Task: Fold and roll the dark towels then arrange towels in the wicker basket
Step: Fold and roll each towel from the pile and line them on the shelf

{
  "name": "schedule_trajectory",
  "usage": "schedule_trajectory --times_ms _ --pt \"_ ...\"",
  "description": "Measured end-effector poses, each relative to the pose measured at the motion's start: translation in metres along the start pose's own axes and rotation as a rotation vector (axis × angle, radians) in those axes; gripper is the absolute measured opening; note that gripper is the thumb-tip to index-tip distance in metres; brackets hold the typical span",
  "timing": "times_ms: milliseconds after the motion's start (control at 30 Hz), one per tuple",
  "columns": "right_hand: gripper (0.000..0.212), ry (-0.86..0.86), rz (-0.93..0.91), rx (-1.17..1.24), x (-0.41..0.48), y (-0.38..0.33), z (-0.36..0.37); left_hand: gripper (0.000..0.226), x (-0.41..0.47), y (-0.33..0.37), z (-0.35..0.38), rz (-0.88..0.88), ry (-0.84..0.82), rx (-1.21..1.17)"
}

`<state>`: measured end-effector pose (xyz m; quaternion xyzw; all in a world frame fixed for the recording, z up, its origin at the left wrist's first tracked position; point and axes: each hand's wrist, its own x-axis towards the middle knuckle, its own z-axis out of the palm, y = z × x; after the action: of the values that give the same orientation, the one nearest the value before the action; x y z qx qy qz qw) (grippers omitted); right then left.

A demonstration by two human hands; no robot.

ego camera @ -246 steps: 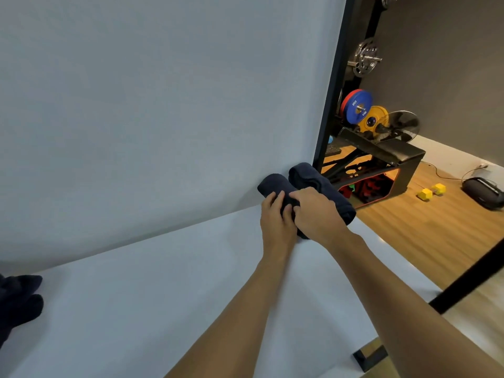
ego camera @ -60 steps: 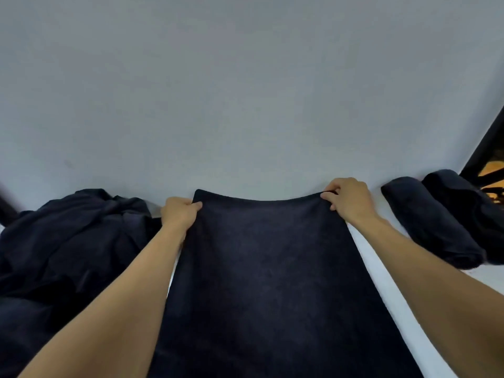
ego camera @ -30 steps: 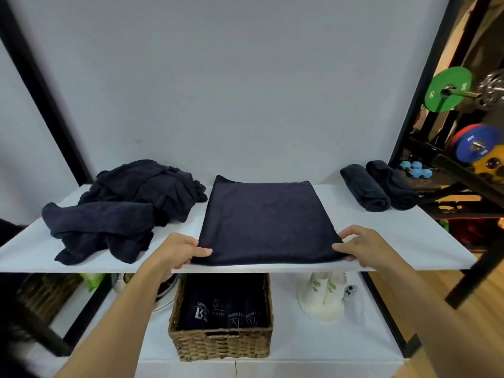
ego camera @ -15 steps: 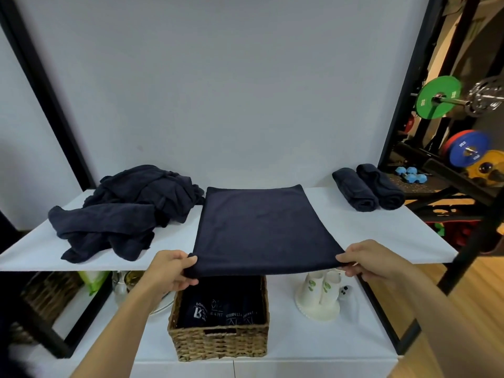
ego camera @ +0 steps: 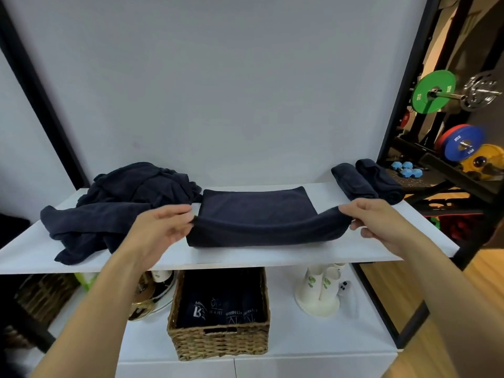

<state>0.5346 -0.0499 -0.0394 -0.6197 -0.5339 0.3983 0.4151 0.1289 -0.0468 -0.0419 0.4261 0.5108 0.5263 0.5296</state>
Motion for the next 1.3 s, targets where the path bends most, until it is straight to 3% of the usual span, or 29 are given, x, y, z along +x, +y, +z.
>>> schedule_trajectory --times_ms 100,300,567,767,833,900,967,1033,1067,1167,1300 --pt "0.024 0.066 0.005 0.093 0.036 -0.006 0.005 0.033 0.031 0.009 0.007 0.120 0.009 0.273" --pt "0.022 0.024 -0.010 0.335 0.131 -0.005 0.016 0.012 0.143 0.016 0.019 0.315 0.161 0.893" --pt "0.003 0.069 -0.020 -0.112 0.255 0.028 0.046 0.016 0.269 -0.013 0.036 0.181 0.082 1.205" --pt "0.009 0.167 -0.065 -0.577 0.296 0.052 0.066 0.009 0.306 -0.037 0.043 0.052 0.084 1.369" --pt "0.015 0.243 -0.116 -0.742 0.297 0.048 0.070 0.017 0.303 -0.038 0.053 0.137 0.133 1.477" --pt "0.025 0.255 -0.294 -0.739 0.287 0.037 0.089 0.026 0.291 -0.044 0.074 0.325 0.124 1.464" --pt "0.038 0.049 -0.477 -0.728 0.269 0.026 0.124 0.044 0.270 -0.058 0.097 0.390 -0.090 1.351" --pt "0.050 -0.210 -0.468 -0.887 0.257 0.028 0.151 0.063 0.253 -0.078 0.105 0.299 -0.287 1.448" --pt "0.054 -0.264 -0.430 -0.974 0.257 0.033 0.154 0.069 0.249 -0.086 0.100 0.279 -0.303 1.516" --pt "0.057 -0.236 -0.303 -1.027 0.269 0.041 0.137 0.089 0.243 -0.089 0.069 0.297 -0.250 1.549" --pt "0.044 -0.137 -0.328 -0.877 0.270 0.039 0.124 0.103 0.212 -0.082 0.041 0.347 -0.432 1.425"
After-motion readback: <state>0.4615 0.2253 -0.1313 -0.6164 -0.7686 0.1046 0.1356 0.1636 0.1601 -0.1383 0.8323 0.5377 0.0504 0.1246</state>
